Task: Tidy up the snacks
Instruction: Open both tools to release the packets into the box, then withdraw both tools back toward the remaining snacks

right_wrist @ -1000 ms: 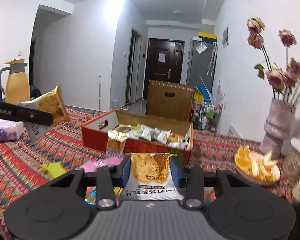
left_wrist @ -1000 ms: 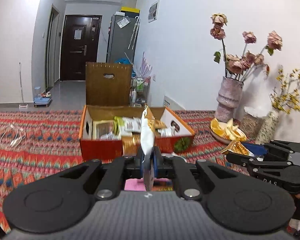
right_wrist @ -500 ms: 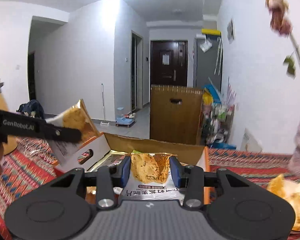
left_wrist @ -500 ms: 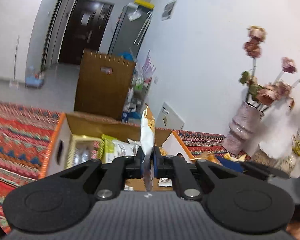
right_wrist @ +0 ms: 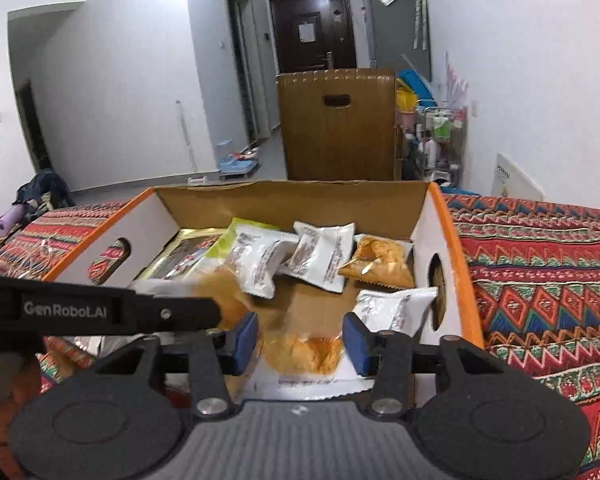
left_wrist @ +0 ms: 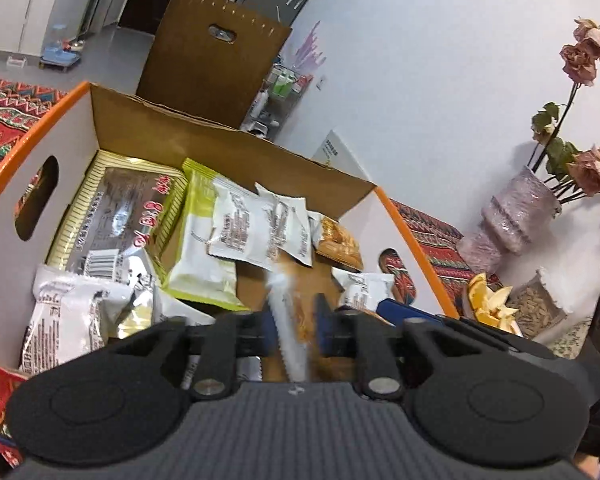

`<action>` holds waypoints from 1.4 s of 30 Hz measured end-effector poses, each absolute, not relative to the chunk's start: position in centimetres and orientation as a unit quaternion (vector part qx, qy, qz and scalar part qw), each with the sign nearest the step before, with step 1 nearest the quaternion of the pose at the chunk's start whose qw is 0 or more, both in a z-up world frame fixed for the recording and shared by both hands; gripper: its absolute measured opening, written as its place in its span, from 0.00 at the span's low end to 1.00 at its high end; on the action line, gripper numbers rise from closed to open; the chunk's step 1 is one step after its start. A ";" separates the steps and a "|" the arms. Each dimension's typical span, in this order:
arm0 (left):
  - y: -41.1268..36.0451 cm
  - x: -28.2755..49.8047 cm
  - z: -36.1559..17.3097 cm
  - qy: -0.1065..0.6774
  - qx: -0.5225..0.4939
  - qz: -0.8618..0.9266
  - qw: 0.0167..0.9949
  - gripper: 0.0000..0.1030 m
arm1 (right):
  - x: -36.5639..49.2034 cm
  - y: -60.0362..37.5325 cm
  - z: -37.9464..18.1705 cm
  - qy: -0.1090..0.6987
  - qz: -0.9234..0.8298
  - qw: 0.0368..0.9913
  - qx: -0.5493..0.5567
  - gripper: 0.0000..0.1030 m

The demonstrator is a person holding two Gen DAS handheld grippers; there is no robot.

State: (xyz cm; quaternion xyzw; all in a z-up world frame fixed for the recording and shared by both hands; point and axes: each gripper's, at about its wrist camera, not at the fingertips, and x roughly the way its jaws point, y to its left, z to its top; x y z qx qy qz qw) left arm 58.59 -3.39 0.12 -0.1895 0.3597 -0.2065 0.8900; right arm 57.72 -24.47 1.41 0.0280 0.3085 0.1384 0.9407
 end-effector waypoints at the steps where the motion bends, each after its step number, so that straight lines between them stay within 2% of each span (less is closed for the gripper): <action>1: -3.4 58.4 0.3 0.357 -0.187 -0.205 0.892 0.42 | 57.5 -24.4 1.4 0.305 0.142 0.941 0.028 0.53; 9: -3.3 56.5 3.6 0.317 -0.136 -0.197 0.918 0.49 | 56.0 -25.4 4.2 0.265 0.119 0.957 0.007 0.56; 12: -2.8 53.9 5.3 0.292 -0.119 -0.198 0.928 0.55 | 54.4 -26.4 6.0 0.243 0.108 0.964 0.011 0.57; 17: -1.6 48.3 8.1 0.277 -0.078 -0.187 0.939 0.55 | 49.7 -27.8 9.3 0.203 0.100 0.974 0.016 0.65; 21: -0.7 42.8 10.3 0.248 -0.046 -0.176 0.952 0.67 | 45.4 -28.1 11.4 0.187 0.106 0.977 0.002 0.72; 23: -0.4 39.8 11.0 0.233 -0.031 -0.176 0.956 0.68 | 42.8 -28.3 12.1 0.180 0.109 0.978 -0.006 0.78; 25: -0.2 36.5 11.6 0.219 -0.017 -0.176 0.960 0.74 | 39.8 -28.3 12.5 0.175 0.114 0.978 -0.016 0.79; 31: 0.6 27.5 11.9 0.188 -0.006 -0.180 0.966 0.85 | 31.1 -27.9 12.5 0.165 0.123 0.978 -0.035 0.86; 34: 1.0 23.8 11.1 0.196 -0.015 -0.175 0.965 0.86 | 27.4 -27.5 11.8 0.164 0.130 0.977 -0.035 0.90; 42: 1.4 15.5 7.7 0.212 -0.011 -0.124 0.969 0.93 | 18.3 -25.6 6.9 0.179 0.125 0.973 -0.074 0.92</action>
